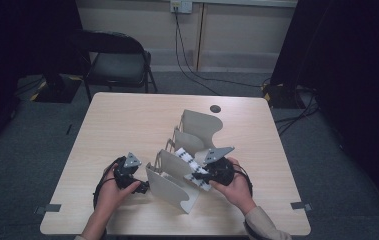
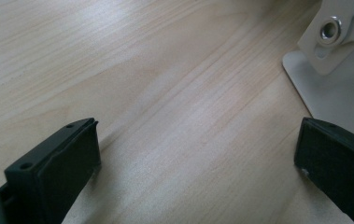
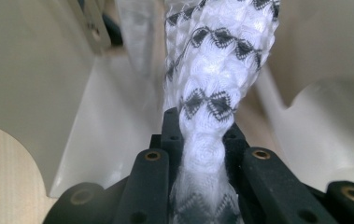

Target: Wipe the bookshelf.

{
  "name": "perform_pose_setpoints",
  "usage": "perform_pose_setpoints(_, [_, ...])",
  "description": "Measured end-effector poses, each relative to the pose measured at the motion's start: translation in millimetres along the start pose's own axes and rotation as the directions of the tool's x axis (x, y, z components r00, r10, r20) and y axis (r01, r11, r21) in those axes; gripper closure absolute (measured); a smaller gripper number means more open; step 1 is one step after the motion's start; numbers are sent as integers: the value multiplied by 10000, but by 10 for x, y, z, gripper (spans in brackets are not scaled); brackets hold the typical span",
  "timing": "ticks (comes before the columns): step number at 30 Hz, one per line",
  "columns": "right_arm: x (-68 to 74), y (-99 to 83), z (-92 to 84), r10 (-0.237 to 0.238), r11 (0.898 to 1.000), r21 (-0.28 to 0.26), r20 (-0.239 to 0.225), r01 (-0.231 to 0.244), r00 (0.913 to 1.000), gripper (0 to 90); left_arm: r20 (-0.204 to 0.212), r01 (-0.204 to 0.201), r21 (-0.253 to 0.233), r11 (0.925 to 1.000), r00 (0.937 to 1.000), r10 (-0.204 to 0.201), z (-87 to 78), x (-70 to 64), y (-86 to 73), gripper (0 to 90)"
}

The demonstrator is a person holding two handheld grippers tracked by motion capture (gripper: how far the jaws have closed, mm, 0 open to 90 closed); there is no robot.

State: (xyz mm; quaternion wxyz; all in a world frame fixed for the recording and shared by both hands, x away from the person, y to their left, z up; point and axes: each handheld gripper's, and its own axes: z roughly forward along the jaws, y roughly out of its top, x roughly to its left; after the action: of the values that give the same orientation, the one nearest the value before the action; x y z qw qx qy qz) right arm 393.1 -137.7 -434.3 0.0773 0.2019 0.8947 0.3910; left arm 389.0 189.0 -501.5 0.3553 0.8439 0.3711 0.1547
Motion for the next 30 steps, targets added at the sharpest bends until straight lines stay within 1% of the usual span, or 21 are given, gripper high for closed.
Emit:
perform_pose_setpoints(2, [-9, 85, -101, -156, 9996, -233, 181, 160, 9997, 779, 3, 0, 2, 10000, 10000, 0, 0, 0, 0, 0])
perform_pose_setpoints(4, [-23, 201, -191, -296, 9981, -534, 226, 308, 9993, 780, 5, 42, -34, 10000, 10000, -42, 4, -3, 0, 0])
perform_pose_setpoints(6, [-9, 231, -189, -333, 9974, -643, 11, 333, 9994, 780, 17, 53, -31, 10000, 10000, -52, 4, -3, 0, 0])
perform_pose_setpoints(7, [7, 230, -177, -380, 9974, -613, -34, 377, 9993, 781, 17, 53, -31, 10000, 10000, -52, 4, -3, 0, 0])
perform_pose_setpoints(8, [30, 217, -153, -515, 9972, -546, -152, 506, 9986, 781, 41, 77, -35, 10000, 10000, -77, 6, -5, 0, 0])
perform_pose_setpoints(10, [57, 193, -123, -563, 9974, -460, -235, 552, 9981, 781, 16, 49, -32, 10000, 10000, -49, 4, -3, 0, 0])
perform_pose_setpoints(11, [98, 134, -65, -646, 9976, -261, -277, 639, 9975, 781, 10, 40, -30, 10000, 10000, -40, 4, -3, 0, 0])
perform_pose_setpoints(13, [96, 64, -14, -550, 9983, -206, -380, 542, 9978, 781, 5, 33, -29, 10000, 10000, -33, 4, -3, 1, 0])
perform_pose_setpoints(15, [68, -3, 34, -334, 9994, -106, -445, 330, 9985, 781, 5, 28, -30, 10000, 10000, -28, 3, -2, 1, 0])
perform_pose_setpoints(17, [54, -31, 53, -250, 9997, -19, -431, 249, 9988, 780, 43, 73, -33, 10000, 10000, -73, 5, -5, 0, 0])
perform_pose_setpoints(20, [10, -92, 98, -95, 9996, 245, -285, 102, 9995, 766, 44, 69, -33, 10000, 10000, -69, 6, -4, 0, 0])
perform_pose_setpoints(23, [-44, -138, 132, 116, 9991, 405, -89, -113, 9999, 718, 40, 67, -35, 10000, 10000, -67, 6, -4, 0, 0])
perform_pose_setpoints(24, [-56, -150, 139, 194, 9986, 496, 101, -199, 9998, 697, 42, 71, -36, 10000, 10000, -70, 6, -5, 0, 0])
perform_pose_setpoints(25, [-72, -161, 140, 212, 9976, 653, 339, -234, 9992, 670, 43, 67, -33, 10000, 10000, -67, 6, -4, 0, 0])
perform_pose_setpoints(26, [-84, -171, 138, 183, 9969, 758, 483, -219, 9987, 649, 40, 66, -36, 10000, 10000, -65, 6, -4, 0, 0])
perform_pose_setpoints(28, [-112, -191, 118, 287, 9969, 704, 786, -343, 9965, 584, 54, 49, -31, 10000, 10000, -48, 6, -3, 1, 0])
perform_pose_setpoints(30, [-142, -202, 81, 521, 9972, 473, 1085, -575, 9927, 532, 44, 70, -33, 10000, 10000, -70, 6, -5, 0, 0])
